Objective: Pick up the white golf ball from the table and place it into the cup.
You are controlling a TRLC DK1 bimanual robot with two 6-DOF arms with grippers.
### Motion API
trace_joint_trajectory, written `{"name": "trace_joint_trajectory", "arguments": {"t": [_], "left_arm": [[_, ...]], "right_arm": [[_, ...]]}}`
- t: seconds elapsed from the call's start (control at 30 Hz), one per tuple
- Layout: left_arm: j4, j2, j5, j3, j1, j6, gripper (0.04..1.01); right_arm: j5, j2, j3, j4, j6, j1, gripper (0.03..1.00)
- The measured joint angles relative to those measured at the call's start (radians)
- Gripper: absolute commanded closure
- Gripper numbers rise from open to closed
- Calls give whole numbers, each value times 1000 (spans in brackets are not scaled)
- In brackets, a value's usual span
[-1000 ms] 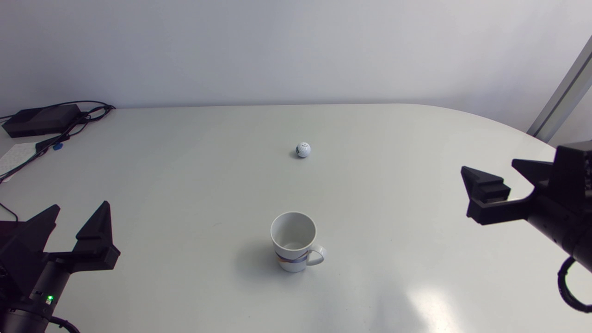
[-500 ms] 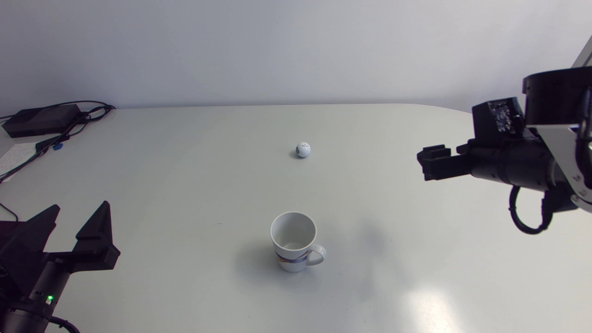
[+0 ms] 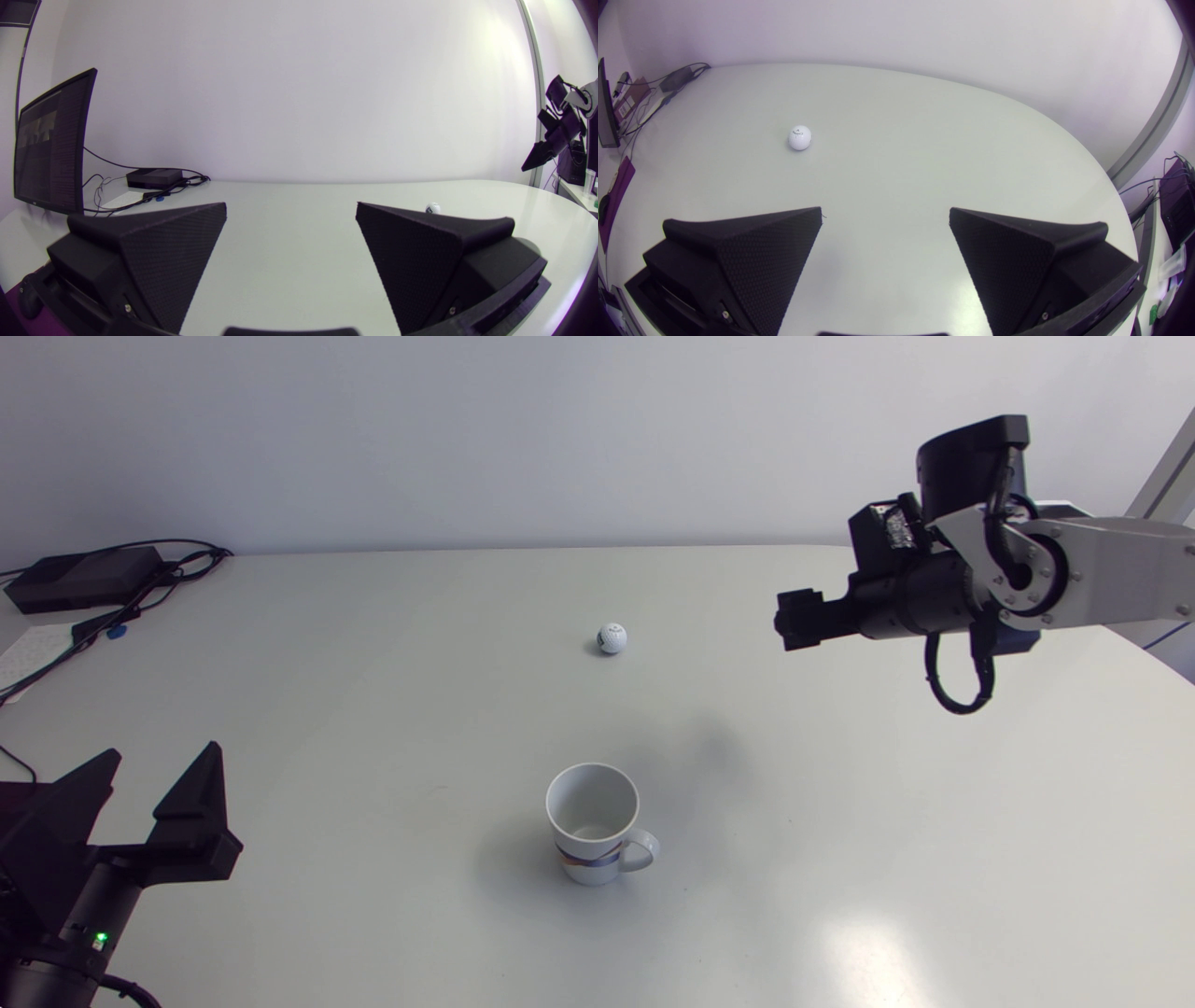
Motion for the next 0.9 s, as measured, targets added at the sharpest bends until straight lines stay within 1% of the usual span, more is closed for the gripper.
{"name": "trace_joint_trajectory", "arguments": {"t": [0.27, 0.53, 0.73, 0.8, 0.9], "left_arm": [[0, 0, 0, 0, 0, 0, 51], [0, 0, 0, 0, 0, 0, 51], [0, 0, 0, 0, 0, 0, 51], [0, 0, 0, 0, 0, 0, 51], [0, 0, 0, 0, 0, 0, 51]], "right_arm": [[0, 133, 125, -24, -3, 25, 74], [0, 245, 209, -35, -23, 67, 74], [-5, 341, 280, -37, -43, 84, 74], [-23, 374, 306, -38, -48, 86, 74], [-37, 412, 333, -39, -53, 88, 74]]}}
